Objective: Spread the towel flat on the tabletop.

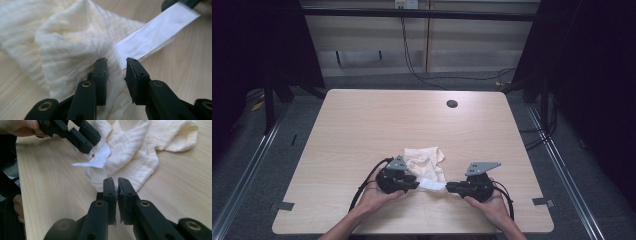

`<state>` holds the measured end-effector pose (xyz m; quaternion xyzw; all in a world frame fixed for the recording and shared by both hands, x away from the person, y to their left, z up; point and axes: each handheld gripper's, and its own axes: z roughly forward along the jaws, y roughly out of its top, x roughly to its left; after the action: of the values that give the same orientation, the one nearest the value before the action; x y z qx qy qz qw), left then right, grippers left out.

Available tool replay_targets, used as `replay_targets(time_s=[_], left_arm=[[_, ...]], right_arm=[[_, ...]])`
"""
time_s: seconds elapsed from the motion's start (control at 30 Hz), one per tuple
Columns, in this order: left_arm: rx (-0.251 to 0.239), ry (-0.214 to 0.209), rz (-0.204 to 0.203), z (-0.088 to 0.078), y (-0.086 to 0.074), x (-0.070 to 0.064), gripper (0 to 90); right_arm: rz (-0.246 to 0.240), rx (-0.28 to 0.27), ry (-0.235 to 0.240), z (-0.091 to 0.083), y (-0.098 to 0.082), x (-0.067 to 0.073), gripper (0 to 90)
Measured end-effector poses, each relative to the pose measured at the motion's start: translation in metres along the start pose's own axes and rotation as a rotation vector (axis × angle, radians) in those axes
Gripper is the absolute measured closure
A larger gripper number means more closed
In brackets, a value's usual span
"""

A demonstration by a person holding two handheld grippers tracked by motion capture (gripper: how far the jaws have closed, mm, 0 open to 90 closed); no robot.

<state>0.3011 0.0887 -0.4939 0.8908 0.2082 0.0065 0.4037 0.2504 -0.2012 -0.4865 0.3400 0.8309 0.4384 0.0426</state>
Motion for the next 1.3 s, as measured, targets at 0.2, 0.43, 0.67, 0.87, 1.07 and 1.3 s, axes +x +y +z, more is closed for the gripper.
replay_targets(time_s=[0.2,0.43,0.67,0.87,1.07,1.3], left_arm=[[-0.002,-0.016,0.013,-0.002,-0.001,-0.002,65.4],[0.037,0.02,0.084,0.005,-0.001,-0.009,76.3],[-0.013,-0.04,-0.006,-0.004,0.002,-0.002,84.8],[-0.092,-0.033,-0.031,-0.022,0.006,0.001,85.1],[-0.197,0.004,-0.053,-0.058,0.011,0.012,85.3],[-0.245,0.019,-0.097,-0.084,0.004,0.027,85.5]], right_arm=[[0.007,0.01,-0.001,-0.001,-0.003,-0.001,84.1],[0.008,0.015,0.001,0.0,-0.003,-0.001,83.6],[0.013,0.016,-0.001,-0.001,-0.003,-0.002,83.7],[0.02,-0.006,-0.011,-0.007,-0.002,-0.004,84.4],[0.038,-0.061,-0.023,-0.023,0.006,-0.011,87.5],[0.045,-0.124,-0.03,-0.042,0.026,-0.019,88.9]])
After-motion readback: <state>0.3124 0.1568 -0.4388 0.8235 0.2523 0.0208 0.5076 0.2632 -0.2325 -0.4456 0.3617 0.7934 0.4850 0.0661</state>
